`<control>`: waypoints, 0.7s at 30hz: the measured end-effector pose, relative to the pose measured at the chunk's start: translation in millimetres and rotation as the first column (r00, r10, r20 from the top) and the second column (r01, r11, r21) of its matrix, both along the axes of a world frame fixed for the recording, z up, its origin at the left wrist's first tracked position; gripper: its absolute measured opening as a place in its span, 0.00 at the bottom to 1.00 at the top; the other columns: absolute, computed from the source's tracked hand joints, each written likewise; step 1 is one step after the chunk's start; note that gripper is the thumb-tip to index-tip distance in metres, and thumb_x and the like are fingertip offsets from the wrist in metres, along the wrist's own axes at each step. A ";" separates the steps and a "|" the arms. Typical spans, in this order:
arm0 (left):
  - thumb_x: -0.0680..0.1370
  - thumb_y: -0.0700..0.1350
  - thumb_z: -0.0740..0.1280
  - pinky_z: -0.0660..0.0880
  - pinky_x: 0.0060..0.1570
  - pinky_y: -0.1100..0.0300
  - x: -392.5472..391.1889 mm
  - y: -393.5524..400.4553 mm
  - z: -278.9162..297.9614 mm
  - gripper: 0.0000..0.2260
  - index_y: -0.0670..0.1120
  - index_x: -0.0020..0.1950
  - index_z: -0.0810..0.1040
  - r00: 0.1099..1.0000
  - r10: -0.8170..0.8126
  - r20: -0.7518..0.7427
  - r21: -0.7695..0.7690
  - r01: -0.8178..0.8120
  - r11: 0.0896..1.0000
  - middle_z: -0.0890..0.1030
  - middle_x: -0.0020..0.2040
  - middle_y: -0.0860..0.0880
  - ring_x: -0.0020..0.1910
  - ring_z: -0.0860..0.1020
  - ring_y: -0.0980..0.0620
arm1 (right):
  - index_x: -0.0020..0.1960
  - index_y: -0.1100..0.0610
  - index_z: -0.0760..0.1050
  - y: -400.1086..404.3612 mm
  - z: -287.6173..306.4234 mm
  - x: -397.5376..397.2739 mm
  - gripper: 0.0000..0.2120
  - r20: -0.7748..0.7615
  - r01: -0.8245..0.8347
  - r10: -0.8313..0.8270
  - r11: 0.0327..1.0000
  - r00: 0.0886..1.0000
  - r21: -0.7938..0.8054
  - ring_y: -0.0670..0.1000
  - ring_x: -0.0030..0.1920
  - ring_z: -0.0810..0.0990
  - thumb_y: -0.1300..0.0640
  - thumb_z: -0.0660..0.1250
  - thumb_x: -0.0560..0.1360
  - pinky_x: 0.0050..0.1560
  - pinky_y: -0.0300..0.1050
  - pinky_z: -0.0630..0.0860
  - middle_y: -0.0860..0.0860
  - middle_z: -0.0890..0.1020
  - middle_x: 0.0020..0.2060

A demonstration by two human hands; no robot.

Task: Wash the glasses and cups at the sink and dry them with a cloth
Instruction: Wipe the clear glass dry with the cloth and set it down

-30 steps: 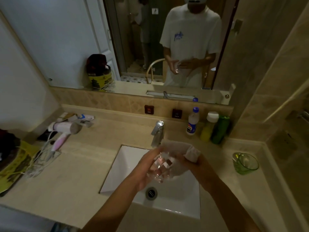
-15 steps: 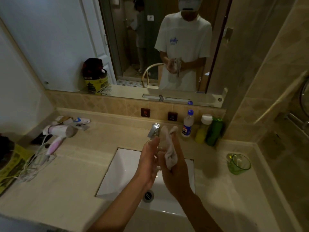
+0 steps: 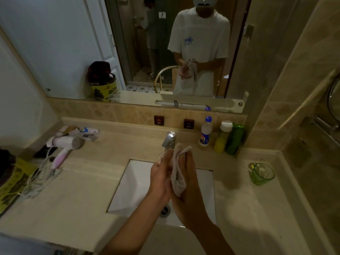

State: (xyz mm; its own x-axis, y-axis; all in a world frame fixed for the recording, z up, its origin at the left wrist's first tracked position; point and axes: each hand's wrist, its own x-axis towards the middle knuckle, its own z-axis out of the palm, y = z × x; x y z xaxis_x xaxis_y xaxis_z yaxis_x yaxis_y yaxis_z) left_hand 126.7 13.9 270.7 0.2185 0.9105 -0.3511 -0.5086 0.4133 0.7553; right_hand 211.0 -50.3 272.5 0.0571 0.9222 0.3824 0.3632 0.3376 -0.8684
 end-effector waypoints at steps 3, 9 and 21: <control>0.72 0.57 0.72 0.80 0.41 0.58 -9.3 -5.0 -0.9 0.20 0.41 0.51 0.83 0.997 -0.067 -0.029 0.059 0.069 0.996 0.81 0.43 0.42 0.39 0.83 0.50 | 0.80 0.46 0.48 18.4 6.3 14.2 0.37 -0.062 -0.006 0.003 0.999 0.998 -0.046 0.52 0.76 0.64 0.39 0.61 0.77 0.69 0.56 0.72 0.47 0.58 0.78; 0.70 0.64 0.75 0.71 0.65 0.35 -17.4 -13.8 2.6 0.36 0.40 0.68 0.76 0.970 -0.244 0.000 0.024 0.244 0.970 0.76 0.57 0.33 0.58 0.73 0.36 | 0.77 0.47 0.59 21.9 11.0 29.1 0.38 -0.174 -0.021 -0.010 0.984 0.985 -0.176 0.39 0.53 0.83 0.31 0.60 0.73 0.48 0.39 0.82 0.34 0.81 0.54; 0.77 0.55 0.68 0.79 0.37 0.60 -25.9 -10.4 4.4 0.17 0.42 0.41 0.84 0.973 -0.194 0.125 0.043 0.190 0.981 0.83 0.36 0.43 0.36 0.83 0.50 | 0.80 0.50 0.49 -0.6 9.4 -1.0 0.37 -0.076 -0.039 0.052 0.986 0.996 0.160 0.46 0.77 0.59 0.43 0.62 0.77 0.72 0.47 0.67 0.46 0.55 0.79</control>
